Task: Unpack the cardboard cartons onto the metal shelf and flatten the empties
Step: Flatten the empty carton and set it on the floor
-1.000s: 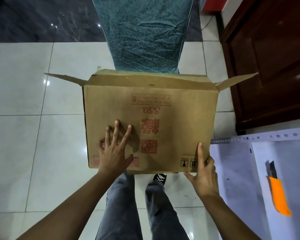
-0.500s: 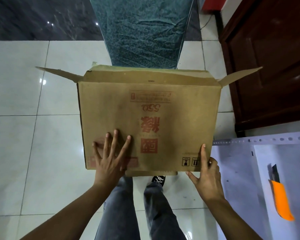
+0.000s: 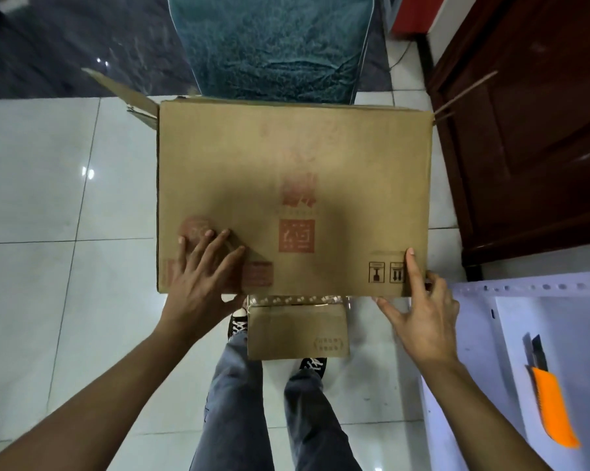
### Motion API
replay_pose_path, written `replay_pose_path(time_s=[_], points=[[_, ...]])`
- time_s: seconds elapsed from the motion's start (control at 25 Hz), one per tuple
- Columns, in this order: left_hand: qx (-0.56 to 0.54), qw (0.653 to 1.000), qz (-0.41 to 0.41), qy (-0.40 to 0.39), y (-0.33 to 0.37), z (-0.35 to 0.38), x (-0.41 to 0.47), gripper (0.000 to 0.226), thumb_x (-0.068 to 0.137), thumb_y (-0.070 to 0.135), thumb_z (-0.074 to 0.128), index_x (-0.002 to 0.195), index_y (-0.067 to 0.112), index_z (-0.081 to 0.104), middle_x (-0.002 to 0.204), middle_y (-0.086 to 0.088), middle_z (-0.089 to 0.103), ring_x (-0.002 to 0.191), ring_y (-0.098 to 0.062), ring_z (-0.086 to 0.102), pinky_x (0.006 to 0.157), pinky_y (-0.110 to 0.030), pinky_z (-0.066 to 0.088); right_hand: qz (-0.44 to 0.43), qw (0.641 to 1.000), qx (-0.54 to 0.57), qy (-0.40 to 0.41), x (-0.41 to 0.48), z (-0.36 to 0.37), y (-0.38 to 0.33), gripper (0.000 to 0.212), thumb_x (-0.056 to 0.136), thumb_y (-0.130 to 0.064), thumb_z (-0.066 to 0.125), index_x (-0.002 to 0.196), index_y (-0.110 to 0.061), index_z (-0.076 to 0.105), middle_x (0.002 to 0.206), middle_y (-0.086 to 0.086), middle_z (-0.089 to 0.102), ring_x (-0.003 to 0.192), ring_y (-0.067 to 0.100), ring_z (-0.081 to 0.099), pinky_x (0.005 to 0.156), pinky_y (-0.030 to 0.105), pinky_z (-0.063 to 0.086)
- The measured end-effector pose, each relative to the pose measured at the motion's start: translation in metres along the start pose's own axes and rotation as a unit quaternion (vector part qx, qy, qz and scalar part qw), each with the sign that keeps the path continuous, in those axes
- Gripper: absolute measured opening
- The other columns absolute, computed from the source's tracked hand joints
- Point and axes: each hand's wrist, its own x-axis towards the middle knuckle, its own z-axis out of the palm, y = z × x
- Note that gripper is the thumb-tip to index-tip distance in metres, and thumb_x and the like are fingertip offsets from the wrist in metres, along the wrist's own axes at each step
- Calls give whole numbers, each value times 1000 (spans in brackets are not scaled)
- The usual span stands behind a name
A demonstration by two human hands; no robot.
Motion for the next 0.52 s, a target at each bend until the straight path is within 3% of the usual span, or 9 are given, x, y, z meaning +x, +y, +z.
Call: replay_pose_path(time_s=[0.12, 0.2, 0.36, 0.52], points=[[-31, 994, -94, 51, -3, -10, 29, 66, 80, 43, 80, 133, 11, 57, 147, -18, 46, 130, -43, 45, 103, -63, 37, 27, 999, 26, 4, 33, -5, -16, 79, 90, -58, 61, 158, -37, 26, 132, 17, 49, 123, 36, 46, 103, 55, 40], [-17, 984, -172, 32, -13, -11, 38, 78, 79, 47, 80, 144, 18, 48, 154, -18, 37, 135, -45, 38, 104, -64, 37, 36, 999, 30, -18, 52, 1, -24, 69, 93, -60, 51, 155, -30, 37, 133, 17, 53, 123, 37, 48, 103, 53, 42], [-5, 966, -226, -125, -48, 2, 40, 114, 67, 52, 87, 157, 45, 18, 166, -16, 0, 145, -51, 19, 103, -69, 36, 13, 999, 10, -52, 68, 19, -31, 79, 89, -42, 71, 157, -24, 35, 144, 15, 43, 125, 36, 42, 103, 53, 45], [-83, 959, -241, -126, -58, 22, 37, 130, 67, 29, 92, 154, 54, -2, 165, -17, -12, 140, -52, 29, 94, -64, 50, 26, 999, -24, -35, 70, 30, -29, 95, 80, -23, 82, 158, -35, 29, 152, 20, 32, 133, 41, 39, 110, 54, 37]])
